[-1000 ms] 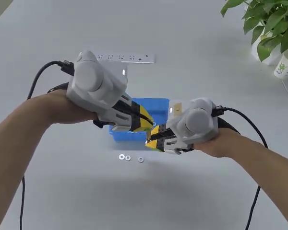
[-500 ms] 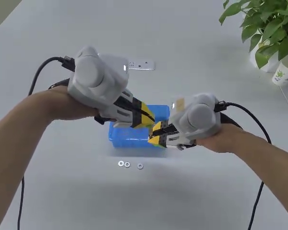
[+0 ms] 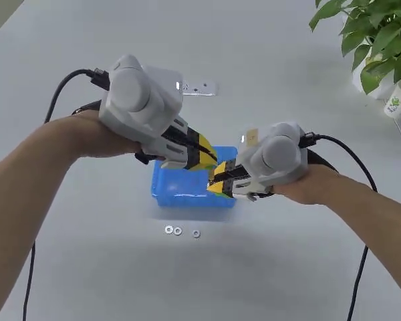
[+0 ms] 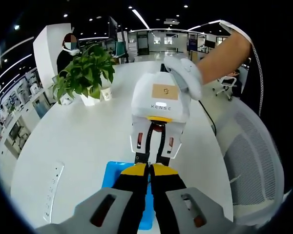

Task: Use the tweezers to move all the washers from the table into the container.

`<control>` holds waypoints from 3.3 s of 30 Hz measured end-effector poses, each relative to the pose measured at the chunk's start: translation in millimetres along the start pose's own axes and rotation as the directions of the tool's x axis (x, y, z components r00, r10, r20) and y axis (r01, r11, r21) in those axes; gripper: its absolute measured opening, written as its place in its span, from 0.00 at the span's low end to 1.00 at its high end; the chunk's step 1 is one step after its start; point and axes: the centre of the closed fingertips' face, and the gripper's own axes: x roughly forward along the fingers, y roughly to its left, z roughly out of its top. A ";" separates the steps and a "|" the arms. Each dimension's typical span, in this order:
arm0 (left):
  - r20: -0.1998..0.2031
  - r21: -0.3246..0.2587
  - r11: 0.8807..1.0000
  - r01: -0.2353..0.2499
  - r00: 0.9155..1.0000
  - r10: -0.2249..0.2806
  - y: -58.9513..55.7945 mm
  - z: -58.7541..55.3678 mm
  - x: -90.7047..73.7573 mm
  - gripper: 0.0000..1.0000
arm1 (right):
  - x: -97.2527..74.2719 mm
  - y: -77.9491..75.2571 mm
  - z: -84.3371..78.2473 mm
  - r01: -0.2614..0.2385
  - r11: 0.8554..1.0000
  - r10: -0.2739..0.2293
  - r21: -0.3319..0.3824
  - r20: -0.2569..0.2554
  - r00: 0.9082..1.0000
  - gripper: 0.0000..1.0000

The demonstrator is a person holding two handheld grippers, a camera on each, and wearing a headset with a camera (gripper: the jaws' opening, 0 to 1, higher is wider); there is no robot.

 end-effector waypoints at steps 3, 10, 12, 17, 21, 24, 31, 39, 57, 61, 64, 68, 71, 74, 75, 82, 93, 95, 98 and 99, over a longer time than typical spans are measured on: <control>-0.001 0.000 1.000 0.001 1.000 -0.001 4.3 -1.7 1.4 0.05 | 1.8 -3.8 -1.9 -0.001 1.000 0.001 0.004 0.000 1.000 0.10; -0.007 -0.002 1.000 0.007 1.000 -0.007 12.1 -8.4 8.0 0.05 | 8.6 -11.3 -9.1 -0.006 1.000 0.006 0.016 -0.006 1.000 0.10; -0.009 -0.004 1.000 0.011 1.000 -0.011 14.3 -11.2 10.4 0.05 | 11.3 -12.9 -11.8 -0.011 1.000 0.012 0.019 -0.009 1.000 0.10; -0.014 -0.010 1.000 0.017 1.000 -0.018 19.8 -17.5 15.7 0.05 | 16.8 -16.7 -17.6 -0.022 0.999 0.022 0.029 -0.016 1.000 0.10; -0.019 -0.016 1.000 0.024 1.000 -0.024 23.3 -23.3 20.6 0.05 | 21.5 -18.0 -23.1 -0.034 0.999 0.034 0.037 -0.024 0.999 0.10; -0.024 -0.020 0.999 0.029 0.999 -0.030 25.2 -27.4 24.2 0.05 | 25.4 -19.4 -27.3 -0.041 0.998 0.042 0.043 -0.030 0.999 0.10; -0.027 -0.035 0.999 0.038 0.999 -0.039 31.1 -35.9 31.7 0.05 | 34.5 -23.0 -35.5 -0.061 0.996 0.064 0.067 -0.040 0.997 0.10; -0.034 -0.052 0.998 0.046 0.998 -0.048 36.8 -45.3 36.5 0.05 | 43.1 -23.3 -41.5 -0.085 0.993 0.090 0.082 -0.054 0.994 0.11; -0.034 -0.069 0.996 0.054 0.998 -0.057 36.3 -52.5 39.6 0.05 | 47.3 -20.0 -46.8 -0.110 0.991 0.116 0.071 -0.076 0.990 0.11; -0.033 -0.068 0.996 0.053 0.998 -0.055 36.3 -51.6 38.2 0.05 | 45.4 -18.7 -43.9 -0.107 0.992 0.112 0.066 -0.075 0.991 0.11; -0.029 -0.066 0.997 0.049 0.998 -0.051 36.6 -49.2 36.5 0.05 | 43.2 -18.6 -40.5 -0.102 0.993 0.106 0.062 -0.071 0.992 0.11; -0.027 -0.064 0.997 0.046 0.998 -0.048 36.4 -46.8 34.7 0.05 | 40.7 -19.4 -37.8 -0.097 0.994 0.101 0.056 -0.070 0.992 0.11; -0.028 -0.062 0.997 0.043 0.999 -0.045 36.2 -45.1 33.1 0.05 | 38.6 -19.5 -35.8 -0.094 0.994 0.097 0.053 -0.069 0.993 0.11; -0.028 -0.059 0.997 0.042 0.999 -0.044 36.0 -44.3 31.9 0.05 | 35.9 -19.1 -33.2 -0.090 0.995 0.093 0.051 -0.066 0.993 0.11; -0.028 -0.058 0.997 0.041 0.999 -0.043 35.6 -43.0 30.9 0.05 | 34.8 -19.1 -32.0 -0.088 0.995 0.091 0.048 -0.065 0.994 0.11; -0.030 -0.047 0.998 0.033 0.999 -0.035 34.2 -35.6 23.9 0.05 | 29.1 -19.9 -24.1 -0.078 0.996 0.080 0.037 -0.056 0.995 0.11; -0.030 -0.028 1.000 0.012 0.999 -0.013 29.2 -23.0 9.9 0.05 | 18.8 -18.9 -9.5 -0.059 0.998 0.060 0.011 -0.042 0.997 0.11; -0.030 -0.026 1.000 0.009 0.999 -0.009 27.2 -21.0 7.2 0.05 | 16.7 -17.6 -6.9 -0.056 0.998 0.056 0.004 -0.041 0.998 0.11; -0.032 -0.022 1.000 0.005 0.999 -0.006 23.9 -17.9 3.4 0.05 | 14.1 -15.4 -3.4 -0.051 0.999 0.051 -0.002 -0.039 0.998 0.11; -0.033 -0.023 1.000 0.005 0.999 -0.006 23.1 -17.4 2.4 0.05 | 13.5 -14.6 -2.7 -0.050 0.999 0.050 -0.004 -0.039 0.998 0.11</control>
